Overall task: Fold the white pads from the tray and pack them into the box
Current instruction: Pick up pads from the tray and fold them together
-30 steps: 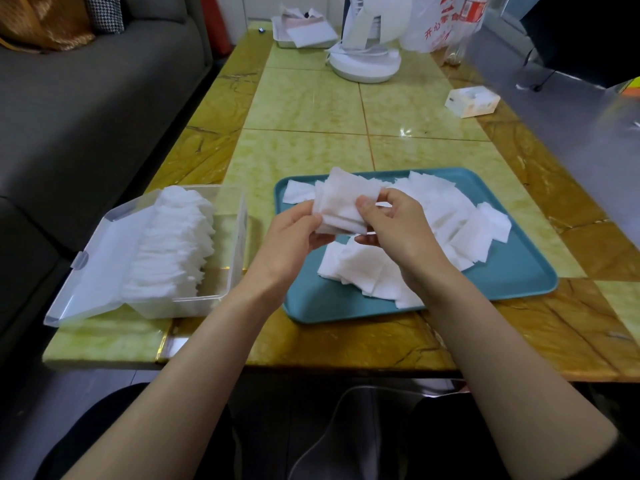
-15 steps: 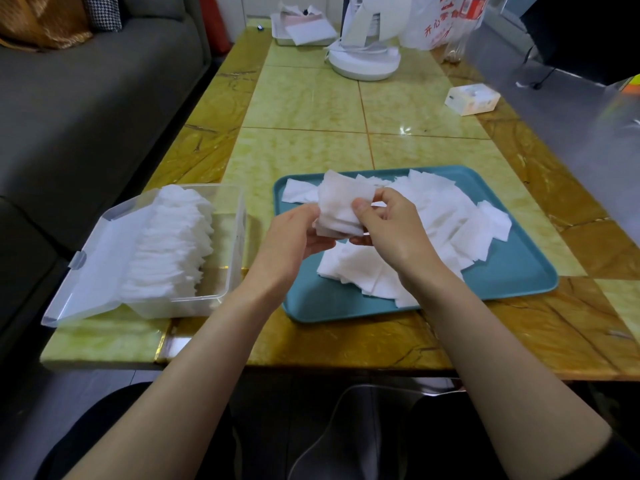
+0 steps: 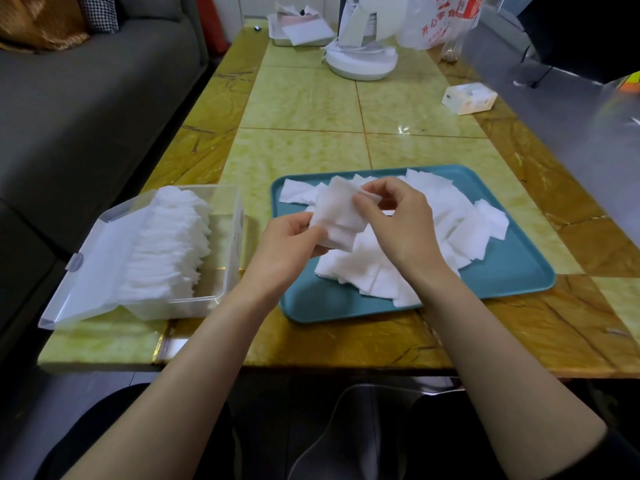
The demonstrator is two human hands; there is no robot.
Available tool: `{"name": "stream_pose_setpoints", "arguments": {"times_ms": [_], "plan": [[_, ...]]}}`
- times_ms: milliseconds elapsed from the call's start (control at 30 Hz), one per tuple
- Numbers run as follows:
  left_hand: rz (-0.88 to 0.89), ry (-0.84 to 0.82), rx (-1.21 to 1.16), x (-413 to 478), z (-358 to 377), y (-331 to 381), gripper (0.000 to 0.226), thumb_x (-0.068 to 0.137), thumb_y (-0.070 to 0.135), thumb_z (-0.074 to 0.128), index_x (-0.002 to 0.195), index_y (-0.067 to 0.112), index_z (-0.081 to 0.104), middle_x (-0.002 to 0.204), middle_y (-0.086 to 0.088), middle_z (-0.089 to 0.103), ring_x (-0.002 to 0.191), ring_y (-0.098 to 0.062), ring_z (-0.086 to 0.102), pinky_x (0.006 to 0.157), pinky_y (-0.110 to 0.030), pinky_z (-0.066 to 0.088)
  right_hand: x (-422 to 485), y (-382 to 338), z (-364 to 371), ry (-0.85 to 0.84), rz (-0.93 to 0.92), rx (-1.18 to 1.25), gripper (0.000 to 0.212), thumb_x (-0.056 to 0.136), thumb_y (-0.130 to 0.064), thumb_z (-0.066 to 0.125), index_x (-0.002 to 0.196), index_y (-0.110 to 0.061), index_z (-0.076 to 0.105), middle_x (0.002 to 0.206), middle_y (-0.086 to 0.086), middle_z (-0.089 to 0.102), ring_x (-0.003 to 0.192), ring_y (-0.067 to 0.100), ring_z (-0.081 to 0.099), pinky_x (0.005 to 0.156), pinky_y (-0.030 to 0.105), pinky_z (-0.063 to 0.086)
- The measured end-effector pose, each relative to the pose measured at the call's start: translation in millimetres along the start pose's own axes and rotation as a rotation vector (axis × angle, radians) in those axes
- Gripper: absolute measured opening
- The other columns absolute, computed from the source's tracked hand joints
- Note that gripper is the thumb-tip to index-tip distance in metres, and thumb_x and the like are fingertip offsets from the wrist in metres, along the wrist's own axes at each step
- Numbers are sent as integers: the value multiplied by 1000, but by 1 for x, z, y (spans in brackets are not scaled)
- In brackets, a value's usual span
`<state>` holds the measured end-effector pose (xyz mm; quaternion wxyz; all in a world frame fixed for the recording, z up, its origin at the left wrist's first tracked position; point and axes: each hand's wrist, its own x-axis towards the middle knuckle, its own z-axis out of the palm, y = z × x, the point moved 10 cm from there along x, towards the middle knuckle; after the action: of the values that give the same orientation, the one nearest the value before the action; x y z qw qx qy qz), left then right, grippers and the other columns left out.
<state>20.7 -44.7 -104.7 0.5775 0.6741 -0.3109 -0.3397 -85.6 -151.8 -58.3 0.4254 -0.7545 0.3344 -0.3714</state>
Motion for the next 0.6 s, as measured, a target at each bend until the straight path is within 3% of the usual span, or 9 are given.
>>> {"name": "stream_pose_setpoints", "arguments": {"times_ms": [133, 200, 300, 400, 600], "plan": [[-14, 30, -18, 2, -4, -1, 34, 90, -1, 46, 79, 21, 69, 79, 7, 74, 82, -8, 71, 77, -19, 56, 5, 7, -11, 68, 102, 151, 5, 91, -19, 57, 86, -18, 58, 78, -4, 60, 70, 8, 55, 68, 26, 48], [-9, 32, -19, 2, -6, 0, 34, 91, 0, 46, 80, 23, 69, 81, 7, 73, 83, -8, 70, 79, -20, 55, 5, 9, -1, -28, 157, 223, 5, 92, -17, 56, 89, -15, 59, 79, 0, 61, 70, 10, 57, 67, 27, 50], [-4, 10, -32, 0, -2, 2, 31, 90, 0, 48, 84, 20, 70, 85, 1, 75, 88, -12, 71, 82, -23, 56, 0, 8, 18, -175, 160, 170, 3, 91, -13, 57, 91, -14, 60, 88, 5, 63, 82, 20, 62, 76, 36, 54], [-11, -9, -15, 0, 1, 1, 27, 90, 3, 50, 95, 17, 72, 92, -2, 76, 95, -16, 70, 92, -33, 54, -1, 11, 21, -173, 154, 101, 3, 90, -13, 58, 93, -12, 60, 92, 10, 65, 90, 29, 64, 83, 46, 54], [-8, -36, -1, -3, 5, 4, 23, 86, 8, 53, 95, 17, 72, 92, -1, 75, 97, -16, 69, 95, -38, 52, -2, 14, 21, -161, 141, 45, 3, 90, -15, 59, 92, -14, 59, 88, 4, 65, 87, 23, 64, 83, 43, 54]]}}
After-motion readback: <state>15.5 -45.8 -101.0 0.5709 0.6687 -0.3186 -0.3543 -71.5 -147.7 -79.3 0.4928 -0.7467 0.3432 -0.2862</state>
